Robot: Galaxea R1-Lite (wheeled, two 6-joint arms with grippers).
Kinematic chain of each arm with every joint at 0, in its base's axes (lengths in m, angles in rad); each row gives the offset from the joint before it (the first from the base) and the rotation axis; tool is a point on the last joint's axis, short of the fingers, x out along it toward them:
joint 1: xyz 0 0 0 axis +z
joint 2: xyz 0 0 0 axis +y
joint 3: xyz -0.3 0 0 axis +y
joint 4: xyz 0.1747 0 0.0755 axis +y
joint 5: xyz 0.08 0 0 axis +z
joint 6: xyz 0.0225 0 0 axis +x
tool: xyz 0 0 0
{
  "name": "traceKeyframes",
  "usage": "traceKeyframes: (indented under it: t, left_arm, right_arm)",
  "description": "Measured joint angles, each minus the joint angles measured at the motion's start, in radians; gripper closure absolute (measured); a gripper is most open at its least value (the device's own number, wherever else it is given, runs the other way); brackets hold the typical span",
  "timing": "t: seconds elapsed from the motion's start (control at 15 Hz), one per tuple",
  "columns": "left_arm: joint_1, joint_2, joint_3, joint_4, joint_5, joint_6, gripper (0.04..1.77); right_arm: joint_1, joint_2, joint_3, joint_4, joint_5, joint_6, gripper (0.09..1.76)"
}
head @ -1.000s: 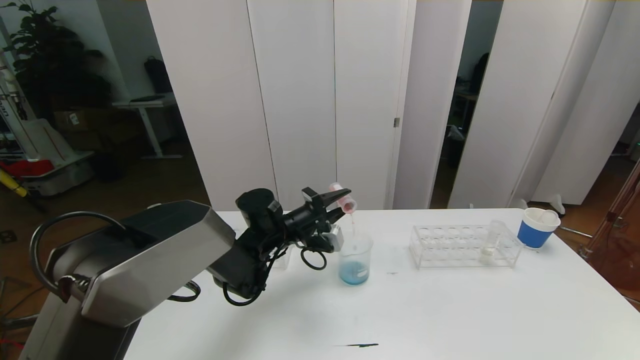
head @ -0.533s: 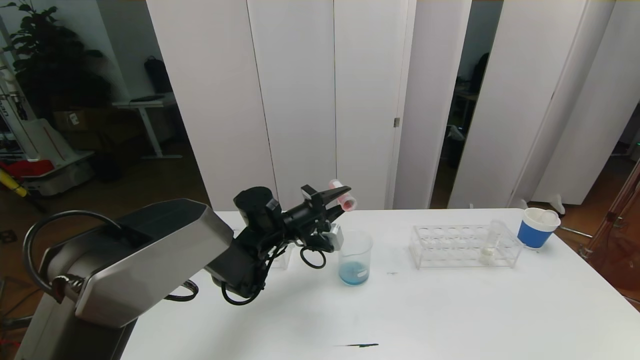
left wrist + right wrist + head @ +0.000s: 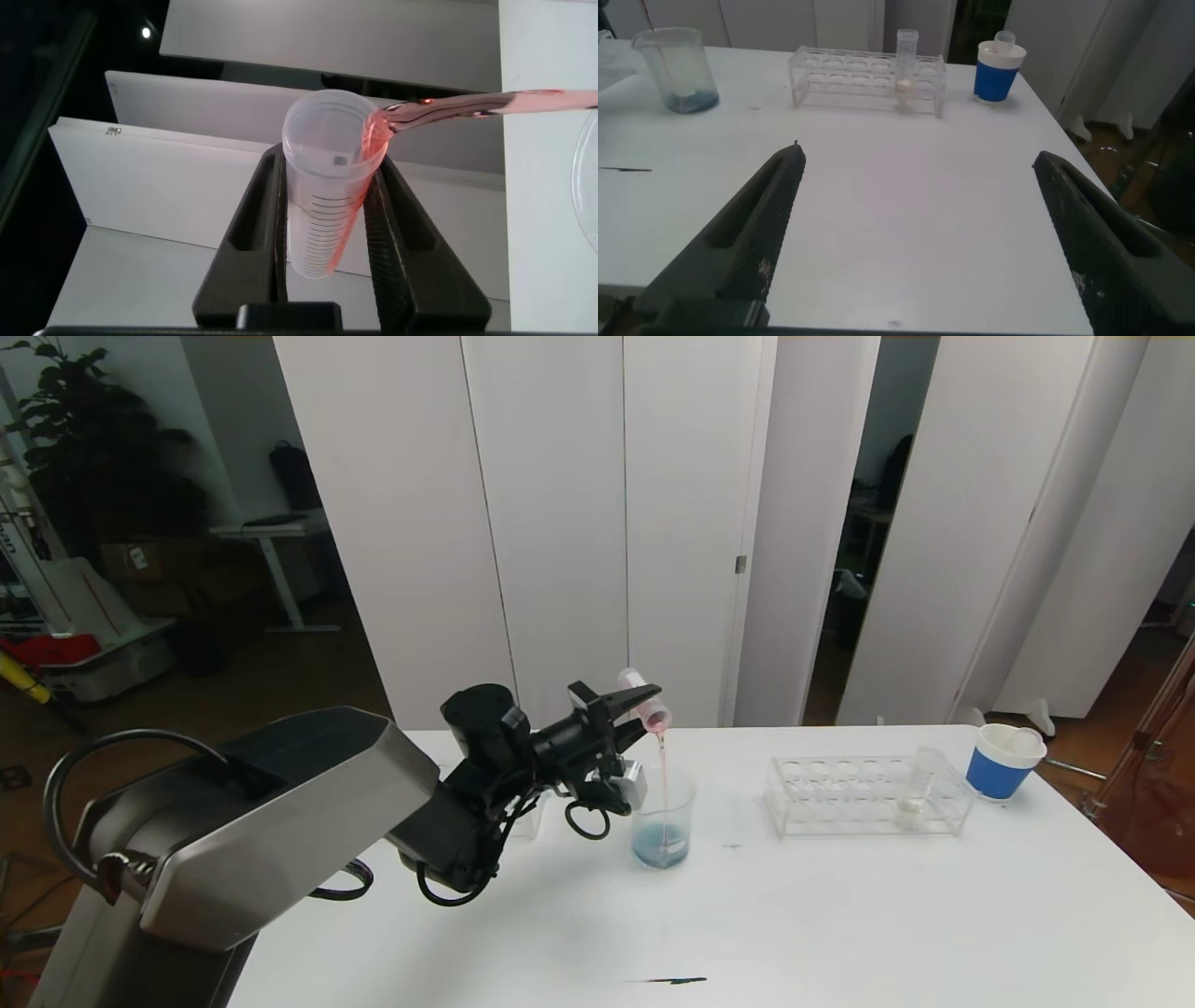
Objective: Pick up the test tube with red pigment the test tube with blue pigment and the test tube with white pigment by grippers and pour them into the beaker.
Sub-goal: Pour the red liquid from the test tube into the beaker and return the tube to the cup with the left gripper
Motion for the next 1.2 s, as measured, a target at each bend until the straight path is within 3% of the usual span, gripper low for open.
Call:
traceKeyframes:
  t: [1.2]
  left_arm:
    - [-0.024, -0.001, -0.042, 0.01, 0.003, 0.036, 1.24]
  right_arm:
    - [0.0, 0.0, 0.0, 0.0, 0.0, 0.0, 0.1]
